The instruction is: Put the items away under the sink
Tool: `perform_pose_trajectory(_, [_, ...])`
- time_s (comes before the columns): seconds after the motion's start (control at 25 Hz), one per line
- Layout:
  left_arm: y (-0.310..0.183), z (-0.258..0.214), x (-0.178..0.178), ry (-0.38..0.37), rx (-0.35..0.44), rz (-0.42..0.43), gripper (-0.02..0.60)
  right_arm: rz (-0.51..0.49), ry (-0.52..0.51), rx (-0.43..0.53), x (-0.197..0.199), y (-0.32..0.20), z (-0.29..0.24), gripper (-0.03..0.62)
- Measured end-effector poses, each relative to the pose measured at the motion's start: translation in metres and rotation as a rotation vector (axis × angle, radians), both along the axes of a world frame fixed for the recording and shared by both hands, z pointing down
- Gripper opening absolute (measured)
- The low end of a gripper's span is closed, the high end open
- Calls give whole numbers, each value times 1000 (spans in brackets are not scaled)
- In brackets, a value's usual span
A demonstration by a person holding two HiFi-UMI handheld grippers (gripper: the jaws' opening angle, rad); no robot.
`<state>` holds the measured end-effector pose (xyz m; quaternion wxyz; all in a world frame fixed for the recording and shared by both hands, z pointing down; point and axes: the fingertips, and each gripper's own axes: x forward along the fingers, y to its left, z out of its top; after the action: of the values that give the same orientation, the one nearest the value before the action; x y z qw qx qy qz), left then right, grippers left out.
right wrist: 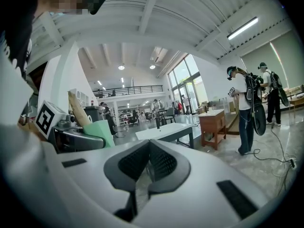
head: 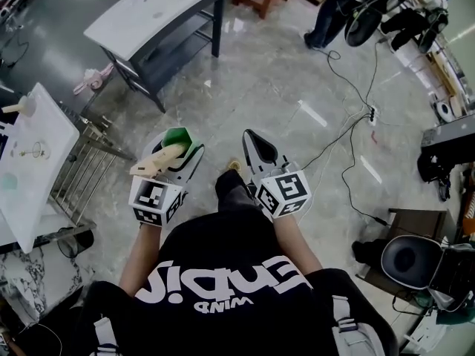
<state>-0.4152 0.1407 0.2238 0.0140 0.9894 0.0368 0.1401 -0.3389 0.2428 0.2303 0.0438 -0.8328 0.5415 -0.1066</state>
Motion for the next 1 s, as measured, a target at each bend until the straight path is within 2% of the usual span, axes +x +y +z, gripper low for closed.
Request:
perform_pose_trajectory(0.52, [-25, -8, 98, -21, -3, -26, 316, -36, -47, 26, 100, -31, -9, 18])
perform_pose_trajectory(1.0, [-39, -20, 187, 6, 12, -84, 316, -85, -21, 34, 192, -44, -11, 18])
